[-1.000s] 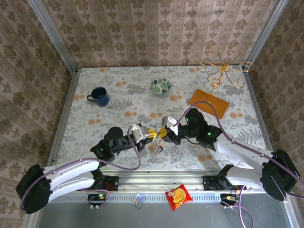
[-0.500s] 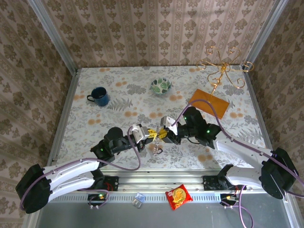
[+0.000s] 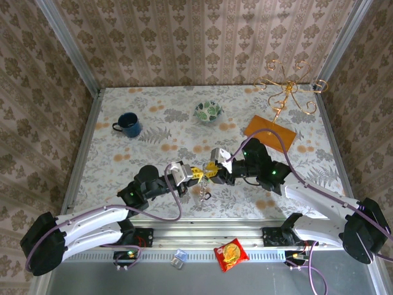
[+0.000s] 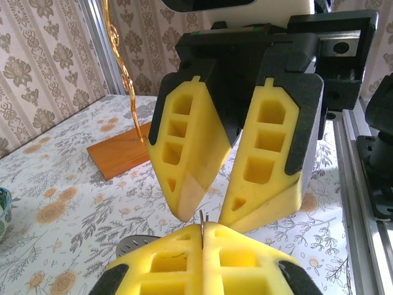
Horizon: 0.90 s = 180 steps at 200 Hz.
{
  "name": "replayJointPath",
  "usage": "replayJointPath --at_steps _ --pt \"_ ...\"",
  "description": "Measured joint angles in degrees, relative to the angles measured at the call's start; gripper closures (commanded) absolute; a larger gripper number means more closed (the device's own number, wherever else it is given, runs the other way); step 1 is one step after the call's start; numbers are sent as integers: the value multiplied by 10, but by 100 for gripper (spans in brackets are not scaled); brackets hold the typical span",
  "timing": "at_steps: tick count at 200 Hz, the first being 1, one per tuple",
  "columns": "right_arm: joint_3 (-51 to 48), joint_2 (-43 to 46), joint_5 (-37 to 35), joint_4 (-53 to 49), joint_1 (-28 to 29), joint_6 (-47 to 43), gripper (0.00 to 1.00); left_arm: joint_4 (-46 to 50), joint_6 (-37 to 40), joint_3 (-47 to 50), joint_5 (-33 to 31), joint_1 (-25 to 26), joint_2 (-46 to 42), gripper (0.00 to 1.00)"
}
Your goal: Put the keys on the keyring
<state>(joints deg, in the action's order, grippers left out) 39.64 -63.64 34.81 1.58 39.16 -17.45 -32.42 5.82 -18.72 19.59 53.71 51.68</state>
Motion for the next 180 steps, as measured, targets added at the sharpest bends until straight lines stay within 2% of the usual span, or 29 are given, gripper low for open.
replayJointPath --at_steps 34,64,78,96,111,145,180 --pt "0 -12 8 15 0 10 82 -6 0 0 -1 0 1 100" --pt "0 -22 19 21 0 15 100 -6 0 0 -5 0 1 100" --pt "0 -22 21 21 -2 17 100 -6 0 1 -9 0 1 99" --pt "0 -22 21 16 -3 12 100 -1 3 1 -16 0 -1 74" --pt "3 -22 18 -4 -3 0 100 16 8 1 -21 3 -10 63" --pt "40 -22 -1 -94 3 -47 100 83 22 -6 -30 2 -48 63" --pt "92 -35 -24 -166 22 -97 100 148 39 -25 -26 -1 -51 64"
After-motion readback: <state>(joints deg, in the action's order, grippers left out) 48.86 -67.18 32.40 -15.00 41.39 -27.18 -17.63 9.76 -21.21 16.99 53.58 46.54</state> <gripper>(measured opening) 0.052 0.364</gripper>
